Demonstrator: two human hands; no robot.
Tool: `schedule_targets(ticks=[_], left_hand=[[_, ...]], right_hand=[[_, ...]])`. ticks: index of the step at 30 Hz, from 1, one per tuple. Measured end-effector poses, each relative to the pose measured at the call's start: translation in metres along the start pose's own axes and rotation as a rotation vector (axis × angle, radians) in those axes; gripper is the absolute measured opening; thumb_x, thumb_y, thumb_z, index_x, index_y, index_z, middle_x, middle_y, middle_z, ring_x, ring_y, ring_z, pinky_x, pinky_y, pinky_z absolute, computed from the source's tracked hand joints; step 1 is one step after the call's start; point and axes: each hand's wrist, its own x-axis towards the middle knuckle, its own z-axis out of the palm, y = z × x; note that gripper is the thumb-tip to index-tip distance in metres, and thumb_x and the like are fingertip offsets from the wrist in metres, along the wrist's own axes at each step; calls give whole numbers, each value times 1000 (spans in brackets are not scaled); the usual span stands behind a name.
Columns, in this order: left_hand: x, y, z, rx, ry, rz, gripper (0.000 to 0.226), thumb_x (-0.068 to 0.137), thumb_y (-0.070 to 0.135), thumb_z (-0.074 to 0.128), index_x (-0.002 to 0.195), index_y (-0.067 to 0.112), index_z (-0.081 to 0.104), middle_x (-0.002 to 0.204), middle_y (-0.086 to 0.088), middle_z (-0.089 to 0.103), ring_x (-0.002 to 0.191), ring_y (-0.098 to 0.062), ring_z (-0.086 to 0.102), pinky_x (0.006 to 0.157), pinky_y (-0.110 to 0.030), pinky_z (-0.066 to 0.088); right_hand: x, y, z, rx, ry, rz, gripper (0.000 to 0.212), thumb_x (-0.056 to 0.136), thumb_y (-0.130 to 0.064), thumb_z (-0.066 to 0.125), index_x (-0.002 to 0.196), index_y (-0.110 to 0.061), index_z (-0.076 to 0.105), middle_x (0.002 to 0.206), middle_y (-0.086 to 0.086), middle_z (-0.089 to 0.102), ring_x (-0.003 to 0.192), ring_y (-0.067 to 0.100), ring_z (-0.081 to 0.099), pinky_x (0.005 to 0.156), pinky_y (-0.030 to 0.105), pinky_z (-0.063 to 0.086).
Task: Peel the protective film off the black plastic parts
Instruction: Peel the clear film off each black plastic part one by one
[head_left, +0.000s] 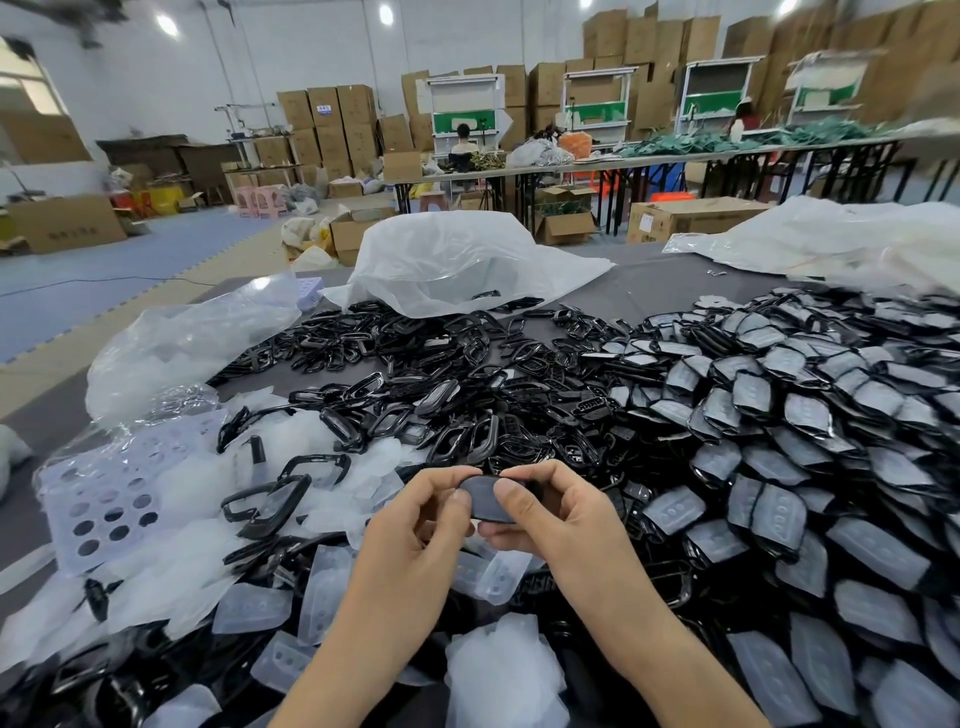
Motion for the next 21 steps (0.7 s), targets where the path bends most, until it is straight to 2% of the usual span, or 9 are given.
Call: schedule_targets(ticks=[2, 4, 6, 8, 12, 16, 17, 19, 21], left_hand=[[0, -1, 1, 68, 16, 14, 29, 100, 16, 52, 99, 40, 68, 84, 10, 72, 74, -15, 65, 68, -28, 53], [-1, -2, 2, 131, 26, 38, 31, 100, 13, 51, 104, 40, 66, 86, 20, 71, 76, -4, 65, 65, -15, 48], [-2, -1, 3, 159, 28, 71, 35, 99, 11, 51, 108, 43, 64, 92, 25, 69, 85, 2, 64, 70, -9, 45], [-3, 0, 5, 160, 16, 104, 39, 99, 9, 51, 110, 45, 63, 97, 22, 68, 93, -2, 65, 75, -8, 46], [-6, 1, 7, 143, -46, 125, 41, 100, 9, 47, 116, 42, 66, 98, 13, 66, 95, -6, 65, 77, -9, 47], [-8, 4, 5, 119, -54, 85, 47, 91, 19, 39, 116, 49, 64, 102, 15, 68, 97, -4, 65, 80, -9, 47], [-8, 5, 4, 116, -49, 86, 47, 91, 18, 40, 115, 50, 64, 101, 18, 69, 96, 0, 65, 78, -7, 46], [-9, 7, 4, 116, -41, 98, 47, 95, 12, 42, 115, 49, 64, 95, 25, 68, 80, 11, 62, 69, -1, 42], [-9, 6, 5, 118, -25, 97, 45, 100, 9, 46, 115, 47, 65, 89, 26, 69, 67, 12, 59, 61, 0, 40]], right_hand=[[1, 2, -1, -25, 8, -5, 12, 92, -13, 69, 101, -6, 64, 86, 8, 76, 75, 27, 76, 65, 23, 59], [1, 3, -2, -47, 21, -13, 11, 92, -13, 69, 100, -7, 64, 86, 5, 76, 74, 26, 76, 63, 22, 57], [2, 4, -3, -71, 28, -23, 10, 92, -12, 70, 99, -10, 63, 86, 1, 76, 73, 24, 75, 63, 21, 57], [1, 6, -2, -92, 11, -36, 10, 92, -10, 71, 96, -16, 65, 85, -1, 75, 72, 21, 74, 64, 20, 56], [-1, 8, 3, -164, -27, -67, 27, 91, -8, 71, 85, -34, 71, 84, -4, 74, 69, 12, 70, 67, 19, 55], [-2, 5, 2, -151, -44, -56, 14, 94, -9, 68, 95, -23, 69, 83, -5, 75, 69, 10, 69, 67, 18, 54], [-2, 4, 1, -154, -50, -48, 11, 95, -9, 67, 99, -19, 68, 83, -6, 75, 70, 10, 69, 68, 18, 54], [-2, 3, 0, -165, -54, -36, 10, 96, -8, 63, 103, -15, 66, 84, -7, 75, 71, 9, 69, 69, 17, 54], [-2, 3, 0, -169, -53, -31, 13, 97, -6, 60, 106, -13, 66, 85, -7, 75, 73, 10, 69, 71, 19, 55]])
